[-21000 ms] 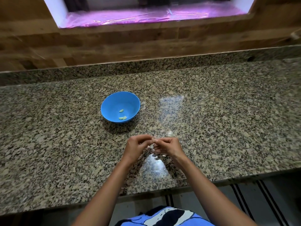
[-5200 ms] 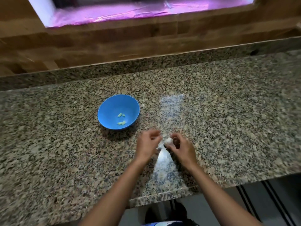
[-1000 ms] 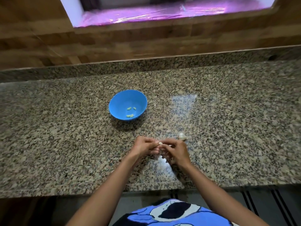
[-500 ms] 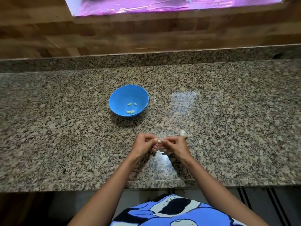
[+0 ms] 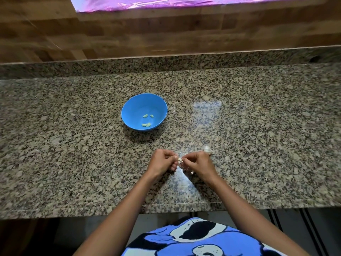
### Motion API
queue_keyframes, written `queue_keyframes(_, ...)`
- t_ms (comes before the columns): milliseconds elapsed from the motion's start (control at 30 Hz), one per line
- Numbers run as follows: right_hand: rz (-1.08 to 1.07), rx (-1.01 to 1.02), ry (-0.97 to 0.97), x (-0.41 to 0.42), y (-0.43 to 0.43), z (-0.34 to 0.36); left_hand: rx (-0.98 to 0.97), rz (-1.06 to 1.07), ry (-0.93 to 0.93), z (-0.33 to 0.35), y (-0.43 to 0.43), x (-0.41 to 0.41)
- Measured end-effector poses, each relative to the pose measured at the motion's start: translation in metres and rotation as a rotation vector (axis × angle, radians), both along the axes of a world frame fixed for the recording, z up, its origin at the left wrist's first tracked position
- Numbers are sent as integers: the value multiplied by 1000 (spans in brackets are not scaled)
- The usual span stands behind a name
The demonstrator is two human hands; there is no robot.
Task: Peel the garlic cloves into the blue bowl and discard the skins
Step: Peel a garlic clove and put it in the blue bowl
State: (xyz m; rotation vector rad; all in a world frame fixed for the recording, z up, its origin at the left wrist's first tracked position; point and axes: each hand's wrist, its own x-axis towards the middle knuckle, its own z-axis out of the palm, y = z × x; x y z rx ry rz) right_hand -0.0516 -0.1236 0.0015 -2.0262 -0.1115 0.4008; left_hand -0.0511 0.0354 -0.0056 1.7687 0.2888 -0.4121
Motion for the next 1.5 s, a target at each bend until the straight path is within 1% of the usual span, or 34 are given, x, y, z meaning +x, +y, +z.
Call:
queue_keyframes(100,-42,-26,-29,1,2,0,-31,-2,5,-2,2,1)
queue_keyframes(133,-63,-21,-19,2,3,0,-47,1,-8,-3,2,0)
queue_keyframes(167,-94,-4,7,2,3,1,-21,-11,-61,-4,2,-1)
queue_keyframes(200,-129,19,41,2,4,2,89,-47,-162,-5,1,-2)
queue_keyframes(267,-197,54,92,3,5,3,444,-177,-471,-6,1,-6)
queue_keyframes(300,-224,59,101,4,6,3,586,-249,-633,-6,1,-6)
queue_keyframes(333,-239,54,108,5,6,3,672,-320,-740,-7,1,-7)
queue_keyframes(367,-241,48,117,5,6,2,710,-372,-781,-8,1,-7)
queue_keyframes(433,-221,59,152,6,6,2,672,-373,-740,-7,0,-8)
queue_keyframes(500,-212,90,192,6,4,3,574,-271,-646,-7,-1,-7)
queue_keyframes(567,-232,160,239,7,2,4,426,-156,-507,-6,0,-6)
queue_keyframes(633,-259,239,293,7,1,6,338,-102,-434,-4,0,-7)
queue_keyframes(667,-267,263,314,7,2,8,354,-110,-449,-4,0,-8)
queue_keyframes(733,-270,271,332,5,2,9,477,-187,-551,-3,-1,-12)
queue_keyframes(800,-257,234,321,4,2,10,602,-276,-663,-4,-2,-14)
queue_keyframes(833,-244,212,311,4,2,10,619,-290,-677,-5,-3,-14)
queue_keyframes(867,-231,203,309,4,2,11,601,-277,-651,-5,-3,-14)
queue_keyframes(933,-233,241,335,6,2,12,462,-179,-519,-4,-5,-14)
queue_keyframes(1067,-284,370,386,8,2,16,-70,78,-241,0,-8,-11)
queue_keyframes(1100,-291,392,396,8,2,17,-175,131,-190,2,-8,-11)
queue_keyframes(1233,-316,441,415,5,2,19,-445,291,-29,6,-8,-11)
queue_keyframes(1333,-307,404,392,3,2,17,-720,408,42,9,-8,-11)
queue_keyframes(1400,-309,351,355,1,2,14,-824,474,44,10,-5,-10)
queue_keyframes(1500,-301,191,236,0,4,8,-770,439,39,10,-1,-11)
